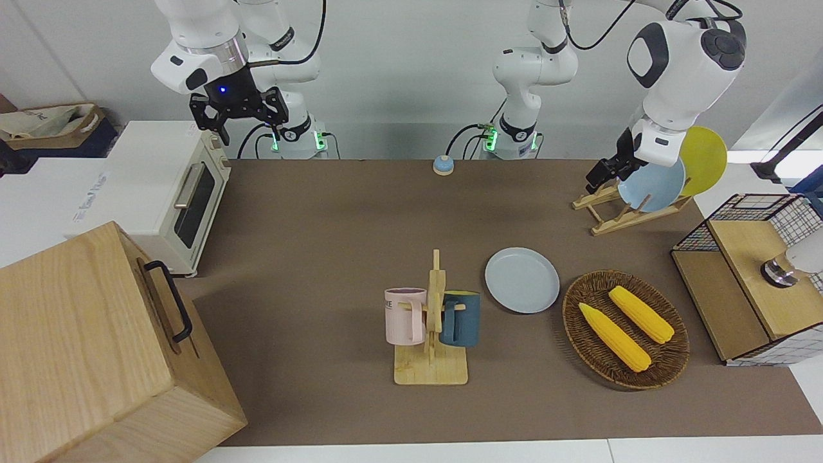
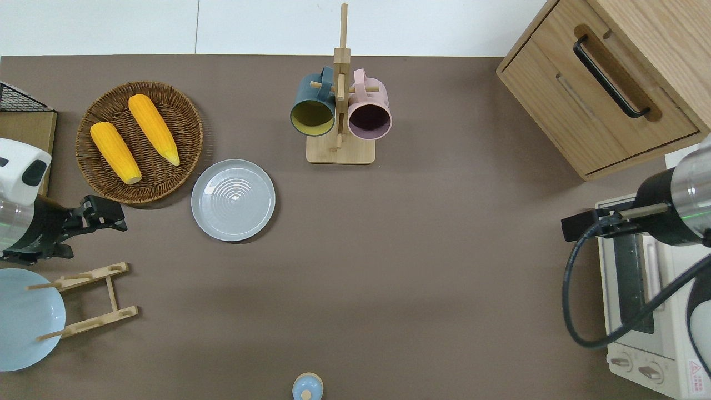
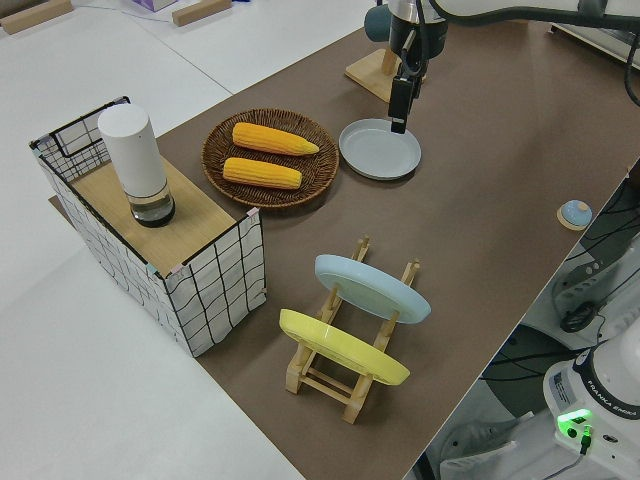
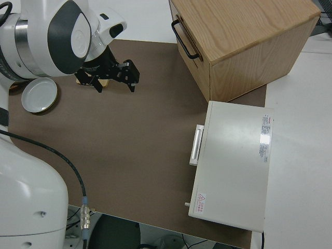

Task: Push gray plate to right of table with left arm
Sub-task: 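Move the left gripper forward to the edge of the gray plate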

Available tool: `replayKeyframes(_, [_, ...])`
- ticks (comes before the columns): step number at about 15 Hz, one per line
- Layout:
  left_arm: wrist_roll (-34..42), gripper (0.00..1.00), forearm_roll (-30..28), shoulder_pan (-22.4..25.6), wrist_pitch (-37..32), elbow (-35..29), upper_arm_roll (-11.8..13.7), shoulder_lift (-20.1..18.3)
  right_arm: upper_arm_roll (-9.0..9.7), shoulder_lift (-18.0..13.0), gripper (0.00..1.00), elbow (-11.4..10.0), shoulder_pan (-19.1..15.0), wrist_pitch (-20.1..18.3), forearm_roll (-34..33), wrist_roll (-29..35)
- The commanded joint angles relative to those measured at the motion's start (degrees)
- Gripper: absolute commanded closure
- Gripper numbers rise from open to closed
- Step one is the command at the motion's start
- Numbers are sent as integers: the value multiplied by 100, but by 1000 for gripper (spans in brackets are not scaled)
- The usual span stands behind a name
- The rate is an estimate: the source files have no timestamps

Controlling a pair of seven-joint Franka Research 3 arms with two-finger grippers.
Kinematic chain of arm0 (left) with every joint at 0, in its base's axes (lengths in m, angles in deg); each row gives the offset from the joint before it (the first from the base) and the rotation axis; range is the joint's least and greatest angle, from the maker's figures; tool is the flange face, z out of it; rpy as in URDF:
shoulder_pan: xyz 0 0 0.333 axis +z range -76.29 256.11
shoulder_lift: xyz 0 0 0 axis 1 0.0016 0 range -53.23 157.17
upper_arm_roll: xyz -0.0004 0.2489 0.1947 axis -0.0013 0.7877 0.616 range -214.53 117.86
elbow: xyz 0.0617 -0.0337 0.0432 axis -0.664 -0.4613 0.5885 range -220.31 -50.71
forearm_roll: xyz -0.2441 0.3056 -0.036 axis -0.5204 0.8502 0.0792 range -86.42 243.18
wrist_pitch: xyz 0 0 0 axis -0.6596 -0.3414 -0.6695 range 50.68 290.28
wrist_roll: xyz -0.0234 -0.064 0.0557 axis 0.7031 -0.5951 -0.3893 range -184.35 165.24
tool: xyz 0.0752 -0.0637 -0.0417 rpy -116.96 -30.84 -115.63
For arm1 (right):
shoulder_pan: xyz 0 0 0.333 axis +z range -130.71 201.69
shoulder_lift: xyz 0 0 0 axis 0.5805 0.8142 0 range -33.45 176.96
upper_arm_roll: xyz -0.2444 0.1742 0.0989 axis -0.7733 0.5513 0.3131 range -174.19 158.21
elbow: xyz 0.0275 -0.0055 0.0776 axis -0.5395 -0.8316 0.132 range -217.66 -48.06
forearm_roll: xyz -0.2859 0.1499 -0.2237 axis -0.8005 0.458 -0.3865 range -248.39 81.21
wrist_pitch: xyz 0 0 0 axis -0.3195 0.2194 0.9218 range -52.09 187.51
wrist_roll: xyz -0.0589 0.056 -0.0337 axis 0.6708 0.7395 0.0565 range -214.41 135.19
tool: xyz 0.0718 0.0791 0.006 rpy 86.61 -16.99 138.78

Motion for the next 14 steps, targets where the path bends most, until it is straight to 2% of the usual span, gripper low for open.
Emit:
replayKeyframes(1, [-755, 0, -244, -60, 519, -374, -12, -37, 86, -17, 17, 45, -115, -83, 59, 14])
replayKeyframes(4, [-948, 0, -253, -68, 817, -646, -64, -37, 86, -17, 17, 45, -115, -83, 59, 5])
replayKeyframes(6, [-1247, 0, -244, -68, 1177, -830, -152, -2, 86, -17, 17, 45, -115, -83, 59, 5])
replayKeyframes(9, [-1309, 0, -226, -77, 1818, -1339, -153, -1, 77, -17, 17, 45, -115, -83, 59, 5])
replayKeyframes(12, [-1318, 0, -209, -112, 2039, -1481, -188, 77, 86, -17, 17, 45, -115, -83, 59, 14])
replayKeyframes(14, [-1598, 0, -200, -173, 2389, -1700, -240, 139, 77, -17, 17, 45, -115, -83, 59, 5])
